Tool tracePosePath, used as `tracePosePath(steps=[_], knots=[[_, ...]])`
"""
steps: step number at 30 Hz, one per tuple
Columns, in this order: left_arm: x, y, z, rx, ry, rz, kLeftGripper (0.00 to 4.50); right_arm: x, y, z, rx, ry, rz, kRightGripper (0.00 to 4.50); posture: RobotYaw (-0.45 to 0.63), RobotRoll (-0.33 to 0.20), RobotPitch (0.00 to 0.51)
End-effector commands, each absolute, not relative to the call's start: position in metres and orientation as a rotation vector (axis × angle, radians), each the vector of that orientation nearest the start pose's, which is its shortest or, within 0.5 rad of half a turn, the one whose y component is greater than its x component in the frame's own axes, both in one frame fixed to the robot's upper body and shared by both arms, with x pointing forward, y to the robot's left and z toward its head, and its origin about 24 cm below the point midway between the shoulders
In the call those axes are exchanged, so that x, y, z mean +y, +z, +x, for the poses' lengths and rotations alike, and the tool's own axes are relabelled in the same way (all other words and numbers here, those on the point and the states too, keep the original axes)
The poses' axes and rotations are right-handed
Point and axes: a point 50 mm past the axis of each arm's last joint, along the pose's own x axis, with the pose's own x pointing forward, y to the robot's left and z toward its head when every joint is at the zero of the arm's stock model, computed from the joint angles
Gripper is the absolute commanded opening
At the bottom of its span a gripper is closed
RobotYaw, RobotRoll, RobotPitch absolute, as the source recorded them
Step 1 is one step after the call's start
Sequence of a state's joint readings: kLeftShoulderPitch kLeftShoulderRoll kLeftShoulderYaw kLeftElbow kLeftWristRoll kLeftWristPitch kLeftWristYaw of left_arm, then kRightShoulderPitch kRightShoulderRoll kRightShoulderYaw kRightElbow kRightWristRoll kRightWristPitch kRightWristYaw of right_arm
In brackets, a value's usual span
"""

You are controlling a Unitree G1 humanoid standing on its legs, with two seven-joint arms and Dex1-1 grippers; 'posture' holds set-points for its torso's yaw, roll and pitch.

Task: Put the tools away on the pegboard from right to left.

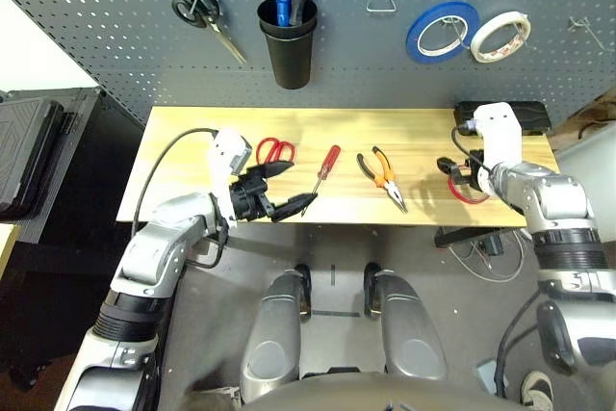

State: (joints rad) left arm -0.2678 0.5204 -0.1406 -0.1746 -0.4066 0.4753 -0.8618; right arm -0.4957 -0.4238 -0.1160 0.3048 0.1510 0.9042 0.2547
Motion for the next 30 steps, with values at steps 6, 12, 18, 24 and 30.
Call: tracePosePath(steps=[6, 12, 18, 24, 30], knots=[[0.131, 0.102, 0.265, 0.212, -1.150, 0.123, 4.45, -0.245, 0.044, 0.312, 0.776, -0.003, -0.054, 4.50, -0.06, 0.000, 0.323], [0.127, 0.102, 0.262, 0.216, -1.168, 0.125, 4.45, -0.243, 0.032, 0.317, 0.809, -0.013, -0.032, 4.50, -0.05, 0.000, 0.318], [0.127, 0.101, 0.260, 0.213, -1.163, 0.131, 4.45, -0.245, 0.020, 0.322, 0.823, -0.033, -0.038, 4.50, -0.04, 0.000, 0.309], [0.128, 0.099, 0.258, 0.215, -1.154, 0.136, 4.49, -0.245, 0.002, 0.320, 0.861, -0.038, -0.040, 4.32, -0.02, 0.000, 0.296], [0.129, 0.099, 0.258, 0.211, -1.142, 0.142, 4.50, -0.244, -0.004, 0.321, 0.859, -0.012, -0.034, 2.45, -0.01, 0.000, 0.272]])
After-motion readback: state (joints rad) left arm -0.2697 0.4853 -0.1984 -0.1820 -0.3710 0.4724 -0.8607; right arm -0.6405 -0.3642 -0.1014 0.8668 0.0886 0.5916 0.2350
